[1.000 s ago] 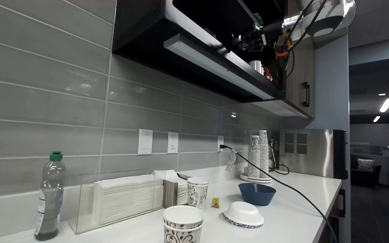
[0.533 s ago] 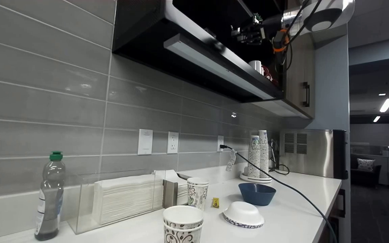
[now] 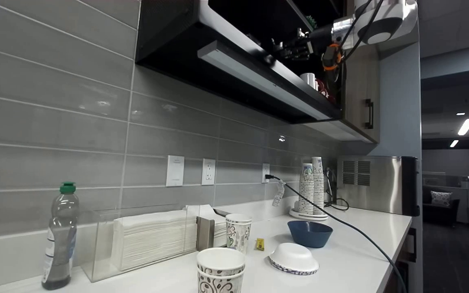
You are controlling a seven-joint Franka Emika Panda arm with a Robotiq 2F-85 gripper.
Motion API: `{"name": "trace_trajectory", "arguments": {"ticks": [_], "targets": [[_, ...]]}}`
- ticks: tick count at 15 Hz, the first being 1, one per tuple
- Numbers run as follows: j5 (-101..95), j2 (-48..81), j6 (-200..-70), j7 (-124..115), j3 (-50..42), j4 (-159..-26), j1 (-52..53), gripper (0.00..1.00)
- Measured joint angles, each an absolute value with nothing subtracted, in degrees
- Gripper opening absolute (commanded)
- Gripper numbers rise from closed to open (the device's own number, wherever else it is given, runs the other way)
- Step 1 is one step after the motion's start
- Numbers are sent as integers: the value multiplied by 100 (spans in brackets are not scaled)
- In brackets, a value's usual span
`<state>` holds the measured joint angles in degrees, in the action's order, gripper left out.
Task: Move the black object to the shelf above the counter
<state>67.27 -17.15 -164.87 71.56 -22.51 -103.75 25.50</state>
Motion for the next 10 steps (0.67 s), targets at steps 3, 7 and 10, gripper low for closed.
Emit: {"name": "trace_trajectory", "arguments": {"ticks": [3,7,10], "targets": [[6727,-1653,-16492,7169,-2251,-10349,2551,41],[6727,-1620,-16510,7169,-2251,-10327,2549,81],[6725,-1620,-16533,7166,-2252,-10326,2538,99]]}}
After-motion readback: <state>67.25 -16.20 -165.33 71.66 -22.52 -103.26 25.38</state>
